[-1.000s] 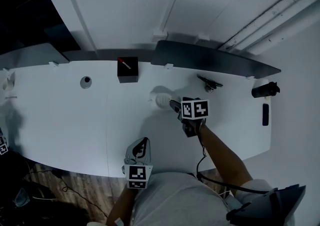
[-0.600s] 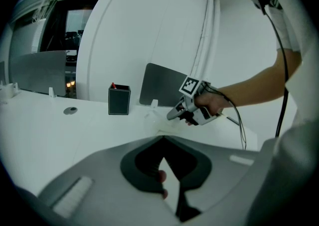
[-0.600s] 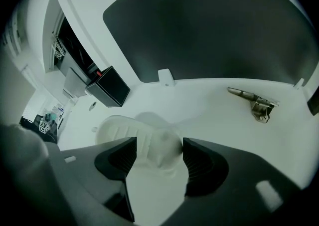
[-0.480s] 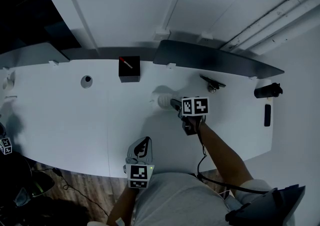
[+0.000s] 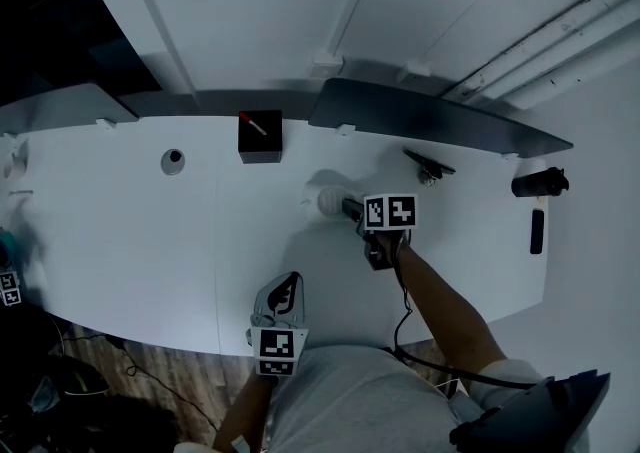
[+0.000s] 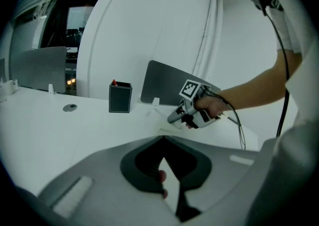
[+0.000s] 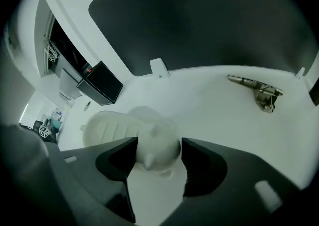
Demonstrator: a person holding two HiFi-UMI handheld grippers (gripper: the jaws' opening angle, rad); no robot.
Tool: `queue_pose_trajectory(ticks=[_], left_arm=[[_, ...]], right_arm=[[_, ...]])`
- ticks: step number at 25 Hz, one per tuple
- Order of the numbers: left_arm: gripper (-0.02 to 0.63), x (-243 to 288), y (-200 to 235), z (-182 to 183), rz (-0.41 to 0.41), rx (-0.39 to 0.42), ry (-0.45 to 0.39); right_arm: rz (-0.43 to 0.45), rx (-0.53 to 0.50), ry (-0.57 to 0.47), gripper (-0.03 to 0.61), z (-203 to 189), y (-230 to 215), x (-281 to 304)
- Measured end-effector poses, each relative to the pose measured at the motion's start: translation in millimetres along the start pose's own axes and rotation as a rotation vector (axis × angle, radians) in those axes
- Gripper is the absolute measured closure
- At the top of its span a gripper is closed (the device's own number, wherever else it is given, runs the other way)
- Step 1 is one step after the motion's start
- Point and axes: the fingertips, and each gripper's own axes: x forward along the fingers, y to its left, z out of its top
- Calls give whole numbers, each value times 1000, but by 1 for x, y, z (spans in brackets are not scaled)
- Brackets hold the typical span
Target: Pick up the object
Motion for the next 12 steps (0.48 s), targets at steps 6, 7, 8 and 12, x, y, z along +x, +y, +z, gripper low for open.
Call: queue_pose_trajectory(ticks=[6,7,8,12], left_arm=[[611,1,-1,-1,-6,-2,8],[611,1,-2,-1,-6,-2,8],[611,2,-2,-1,-6,-2,8],[611,1,-1,-1,-4,1,10]], right_arm=[[11,-8,-5,310,1,2,0],[11,-11,-7,312,2,1,0],[11,-16,-8,313,2,1,0],[13,-44,-8,316,4,3,0]])
